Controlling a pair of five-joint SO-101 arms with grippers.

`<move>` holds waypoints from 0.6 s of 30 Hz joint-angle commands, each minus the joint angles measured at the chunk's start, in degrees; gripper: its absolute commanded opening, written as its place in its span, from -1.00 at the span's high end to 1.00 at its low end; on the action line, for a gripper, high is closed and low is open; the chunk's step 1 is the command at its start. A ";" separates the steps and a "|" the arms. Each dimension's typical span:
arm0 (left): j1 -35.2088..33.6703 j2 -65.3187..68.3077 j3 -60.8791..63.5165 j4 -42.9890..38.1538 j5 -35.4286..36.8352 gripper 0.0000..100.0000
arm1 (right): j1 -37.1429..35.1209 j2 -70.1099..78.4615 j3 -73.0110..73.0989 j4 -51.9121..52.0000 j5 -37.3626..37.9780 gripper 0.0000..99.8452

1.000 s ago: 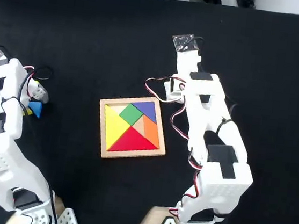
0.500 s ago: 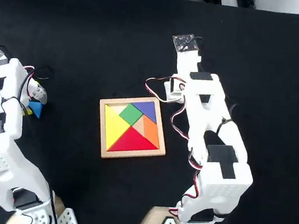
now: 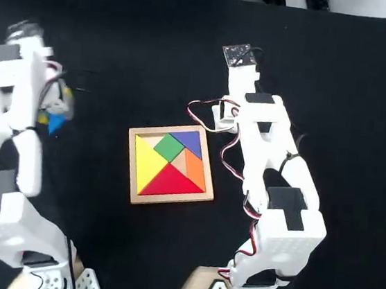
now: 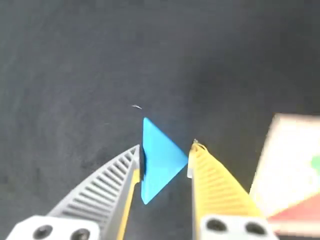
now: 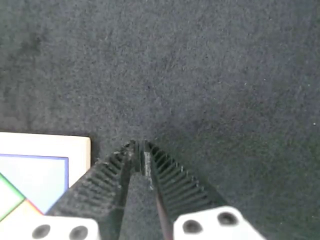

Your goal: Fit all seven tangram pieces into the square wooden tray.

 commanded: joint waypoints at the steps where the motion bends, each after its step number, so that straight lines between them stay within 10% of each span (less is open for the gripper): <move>1: 8.40 -3.52 -5.14 4.66 -21.45 0.68 | 2.64 -3.91 -0.66 -1.05 -0.09 0.98; 6: 16.48 -3.43 -5.32 3.87 -40.97 0.68 | 5.98 -3.47 -2.07 -1.32 -0.53 0.98; 18: 32.40 4.57 -4.79 -9.67 -47.12 0.68 | 9.67 -3.38 -1.89 -4.92 -0.62 0.98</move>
